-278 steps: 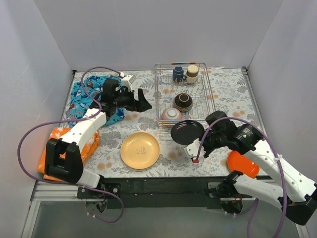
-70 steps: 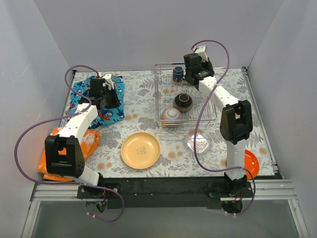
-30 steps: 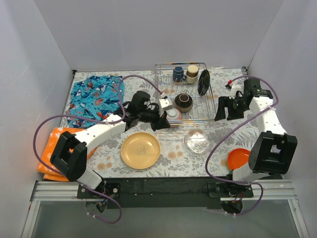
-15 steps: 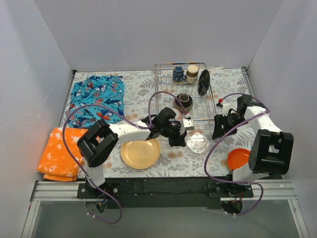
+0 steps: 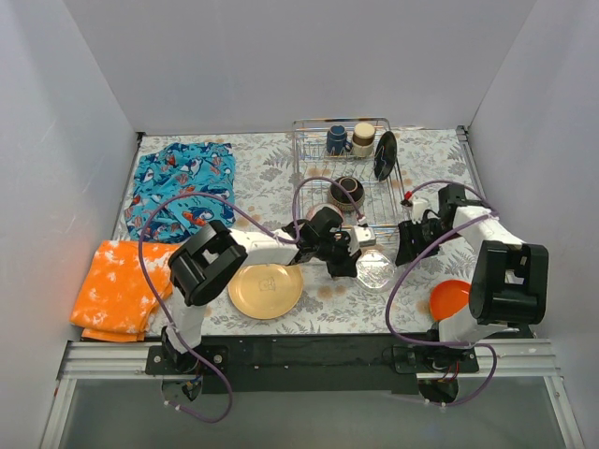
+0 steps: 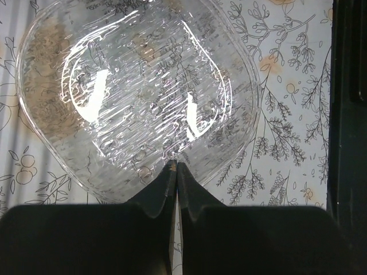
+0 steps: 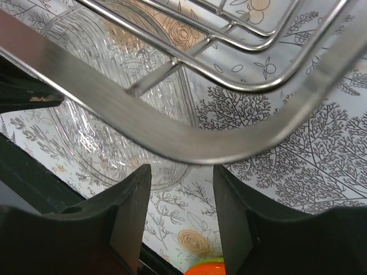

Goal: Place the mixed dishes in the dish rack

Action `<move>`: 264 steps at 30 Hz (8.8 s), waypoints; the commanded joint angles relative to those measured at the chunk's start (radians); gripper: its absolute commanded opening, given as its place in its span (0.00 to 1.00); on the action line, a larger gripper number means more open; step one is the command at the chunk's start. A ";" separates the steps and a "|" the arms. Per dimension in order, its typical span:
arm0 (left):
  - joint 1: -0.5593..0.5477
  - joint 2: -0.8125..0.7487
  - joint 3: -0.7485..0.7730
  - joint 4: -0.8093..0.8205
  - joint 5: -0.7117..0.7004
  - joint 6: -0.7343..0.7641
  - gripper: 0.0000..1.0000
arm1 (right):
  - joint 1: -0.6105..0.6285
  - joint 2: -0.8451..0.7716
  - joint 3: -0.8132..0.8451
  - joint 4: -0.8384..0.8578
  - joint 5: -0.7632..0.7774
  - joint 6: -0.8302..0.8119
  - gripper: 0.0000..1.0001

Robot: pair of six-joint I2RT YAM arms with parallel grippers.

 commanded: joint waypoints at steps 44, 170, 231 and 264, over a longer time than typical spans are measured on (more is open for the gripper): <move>-0.039 0.227 0.195 0.119 -0.009 -0.086 0.00 | 0.054 -0.025 -0.021 0.125 0.126 0.099 0.17; 0.422 -0.396 -0.044 -0.047 -0.697 -0.285 0.00 | 0.477 -0.270 0.439 0.594 0.804 0.115 0.01; 0.326 -0.352 -0.113 -0.205 -0.398 -0.380 0.68 | 0.515 0.551 0.979 0.733 1.612 0.070 0.01; 0.324 -0.333 -0.099 -0.191 -0.378 -0.391 0.69 | 0.549 0.589 0.922 0.678 1.635 0.011 0.40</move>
